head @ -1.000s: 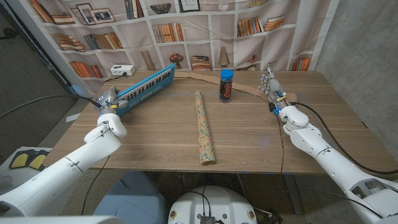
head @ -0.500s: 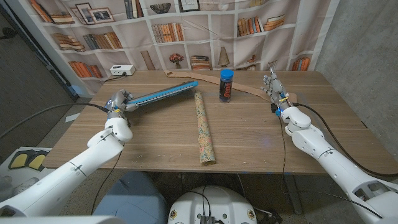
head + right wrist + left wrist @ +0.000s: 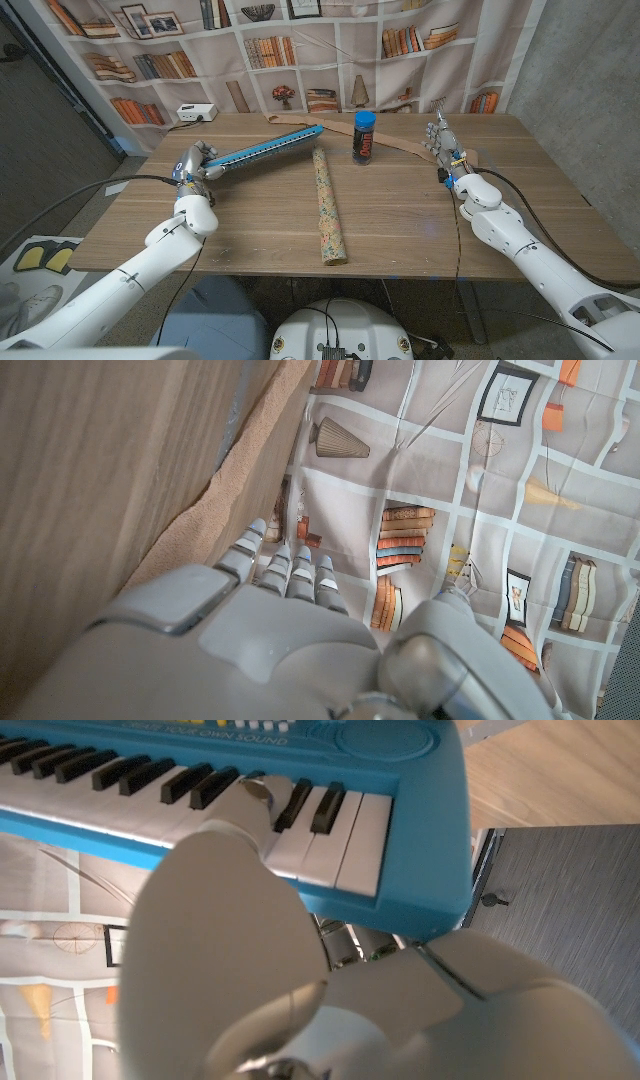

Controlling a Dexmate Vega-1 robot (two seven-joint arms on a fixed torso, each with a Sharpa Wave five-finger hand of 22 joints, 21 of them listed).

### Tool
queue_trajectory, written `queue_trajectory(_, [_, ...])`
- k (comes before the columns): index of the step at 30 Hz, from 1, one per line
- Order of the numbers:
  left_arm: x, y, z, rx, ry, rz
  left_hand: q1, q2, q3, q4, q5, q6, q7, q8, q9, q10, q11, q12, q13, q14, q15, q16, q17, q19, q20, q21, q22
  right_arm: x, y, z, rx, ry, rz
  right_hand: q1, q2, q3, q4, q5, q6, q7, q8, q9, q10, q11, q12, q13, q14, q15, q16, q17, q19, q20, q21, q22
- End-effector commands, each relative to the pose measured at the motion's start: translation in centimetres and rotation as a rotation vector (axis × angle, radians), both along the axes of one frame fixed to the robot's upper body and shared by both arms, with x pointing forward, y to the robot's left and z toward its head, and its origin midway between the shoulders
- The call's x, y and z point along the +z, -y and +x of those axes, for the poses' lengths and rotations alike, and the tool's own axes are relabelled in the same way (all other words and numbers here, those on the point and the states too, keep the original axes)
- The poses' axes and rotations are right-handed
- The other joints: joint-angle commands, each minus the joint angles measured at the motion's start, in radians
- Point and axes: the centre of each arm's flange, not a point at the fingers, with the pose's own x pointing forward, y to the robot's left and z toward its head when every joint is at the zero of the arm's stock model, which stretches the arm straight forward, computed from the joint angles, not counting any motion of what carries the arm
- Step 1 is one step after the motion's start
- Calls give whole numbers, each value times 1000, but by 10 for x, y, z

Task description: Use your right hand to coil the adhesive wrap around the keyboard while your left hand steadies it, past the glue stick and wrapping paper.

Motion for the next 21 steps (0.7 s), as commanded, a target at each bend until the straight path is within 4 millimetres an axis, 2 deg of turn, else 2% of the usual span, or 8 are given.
queue_trajectory(1, [11,3,-11,-9,127,-5,41,36,22,15,32,-4,-4,10,8,1,12,70,340,326,-95,359,589,231,-148,589,561,-1,-1,0,1,1,5,6,4,-1,-7,-3,3,-7,4,5,0,-7,3,2,-4,-5,1,1,3,4,7,4])
queue_trajectory(11, [17,5,-15,-24,180,-1,42,25,35,19,83,-11,-5,18,22,-15,12,112,339,328,-93,363,580,232,-151,598,579,-1,-2,1,-1,0,7,6,5,-1,-8,-4,2,-7,3,5,0,-6,3,2,-3,-5,1,1,3,4,7,4])
queue_trajectory(21, [24,7,-14,-50,235,-2,36,11,42,23,134,-3,-17,25,20,-17,-2,164,339,345,-97,375,566,246,-158,596,581,-2,-1,0,-8,0,13,6,6,-1,-8,-4,3,-9,4,5,-1,-5,2,2,-3,-6,1,1,3,3,7,4])
